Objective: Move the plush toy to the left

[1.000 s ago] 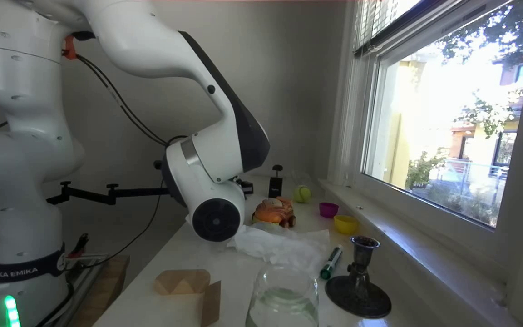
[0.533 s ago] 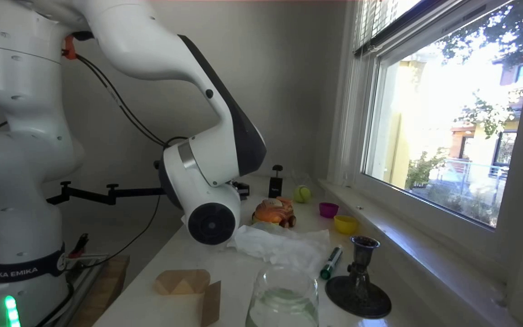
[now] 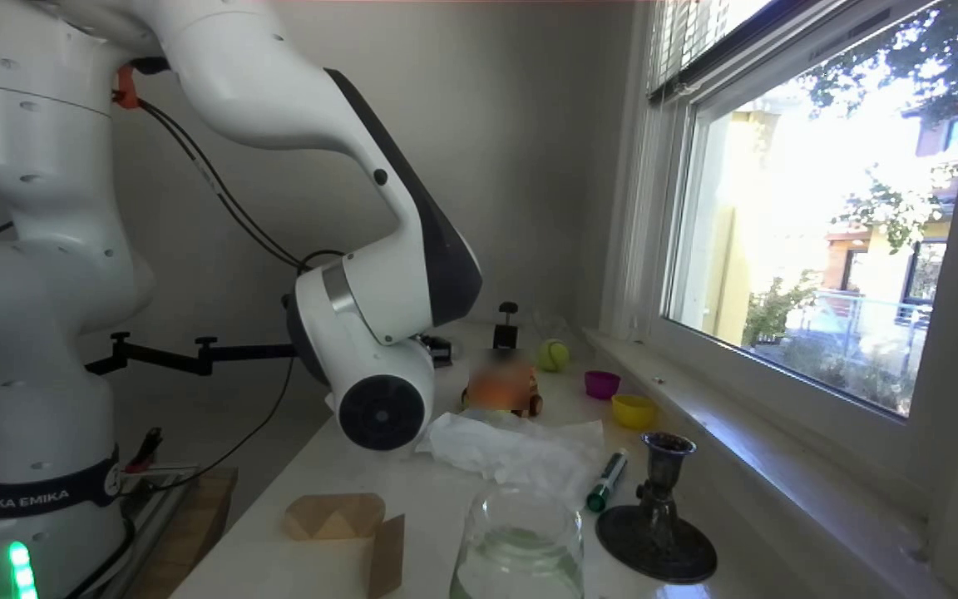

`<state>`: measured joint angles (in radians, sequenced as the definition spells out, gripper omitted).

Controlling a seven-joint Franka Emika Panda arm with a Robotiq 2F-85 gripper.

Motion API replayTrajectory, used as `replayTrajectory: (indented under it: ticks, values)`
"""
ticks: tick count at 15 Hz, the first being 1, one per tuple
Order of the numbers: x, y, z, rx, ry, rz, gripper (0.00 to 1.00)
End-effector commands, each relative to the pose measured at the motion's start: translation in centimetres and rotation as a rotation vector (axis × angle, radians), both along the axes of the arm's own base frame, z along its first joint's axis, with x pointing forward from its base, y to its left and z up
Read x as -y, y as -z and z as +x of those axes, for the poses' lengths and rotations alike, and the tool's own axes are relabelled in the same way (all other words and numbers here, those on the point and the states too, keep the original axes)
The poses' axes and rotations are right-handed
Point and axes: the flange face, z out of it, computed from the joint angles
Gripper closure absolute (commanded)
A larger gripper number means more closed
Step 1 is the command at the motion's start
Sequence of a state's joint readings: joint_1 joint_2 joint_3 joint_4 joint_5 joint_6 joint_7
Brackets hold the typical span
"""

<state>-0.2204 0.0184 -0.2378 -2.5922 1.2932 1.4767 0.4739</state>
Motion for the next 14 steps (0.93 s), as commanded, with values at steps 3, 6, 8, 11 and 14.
replayTrajectory:
  ticks: [3, 6, 8, 11, 14]
  values:
    - [-0.4, -0.6, -0.6, -0.024, 0.027, 0.037, 0.28]
    - [-0.2, -0.8, -0.4, -0.023, 0.022, 0.031, 0.07]
    - [0.1, -0.9, -0.2, -0.019, 0.017, 0.023, 0.00]
    - [0.5, -1.1, 0.3, -0.004, -0.006, -0.004, 0.00]
    - [1.5, -2.3, 1.6, 0.048, -0.064, -0.076, 0.00]
